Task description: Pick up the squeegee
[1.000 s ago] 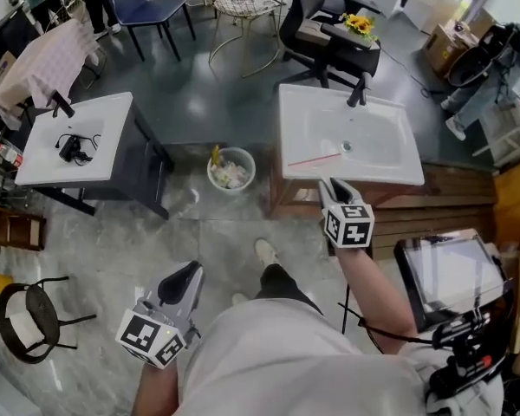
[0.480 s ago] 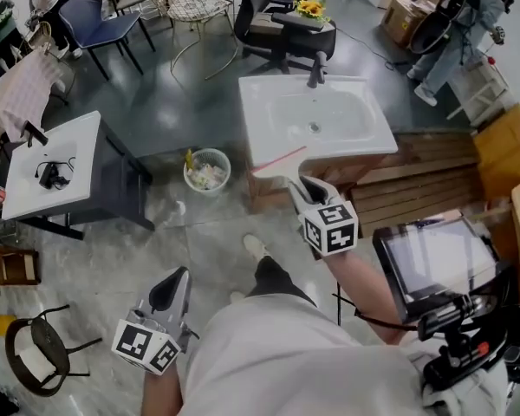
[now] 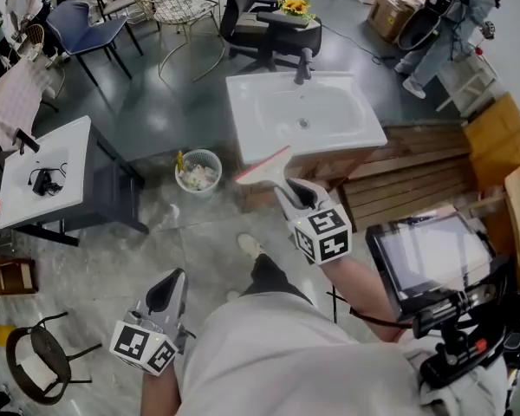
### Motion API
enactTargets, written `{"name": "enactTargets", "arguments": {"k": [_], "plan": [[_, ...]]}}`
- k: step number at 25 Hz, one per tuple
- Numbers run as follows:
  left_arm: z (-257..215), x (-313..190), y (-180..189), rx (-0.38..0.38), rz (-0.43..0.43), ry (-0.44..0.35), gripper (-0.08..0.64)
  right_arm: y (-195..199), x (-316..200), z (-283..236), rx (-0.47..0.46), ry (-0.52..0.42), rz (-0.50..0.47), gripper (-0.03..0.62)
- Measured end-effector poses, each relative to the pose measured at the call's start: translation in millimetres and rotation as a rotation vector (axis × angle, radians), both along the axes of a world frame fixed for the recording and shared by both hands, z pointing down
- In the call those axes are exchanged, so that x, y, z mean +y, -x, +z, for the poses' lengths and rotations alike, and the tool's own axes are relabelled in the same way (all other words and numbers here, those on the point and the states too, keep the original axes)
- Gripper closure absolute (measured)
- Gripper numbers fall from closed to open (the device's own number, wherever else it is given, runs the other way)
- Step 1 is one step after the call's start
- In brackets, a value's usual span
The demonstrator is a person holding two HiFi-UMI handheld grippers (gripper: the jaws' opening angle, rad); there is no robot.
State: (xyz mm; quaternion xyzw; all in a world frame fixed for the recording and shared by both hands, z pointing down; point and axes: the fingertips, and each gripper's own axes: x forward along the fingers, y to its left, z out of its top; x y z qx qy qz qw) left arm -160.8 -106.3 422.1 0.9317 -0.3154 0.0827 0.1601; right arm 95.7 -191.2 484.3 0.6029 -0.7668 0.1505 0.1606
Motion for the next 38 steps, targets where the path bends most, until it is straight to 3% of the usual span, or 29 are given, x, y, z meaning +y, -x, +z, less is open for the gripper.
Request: {"name": "enactTargets", "arguments": {"k": [15,38], "plan": [[-2,-3,8,0.007,-0.004,0.019,0.552,24,-4,-15,-0.011,-0.002,-0.045,0.488],[-1,-6,4,0.009,0.011,0.026,0.552,28,-3,-21,-0.011,-0.01,-0.05,0.488]]}}
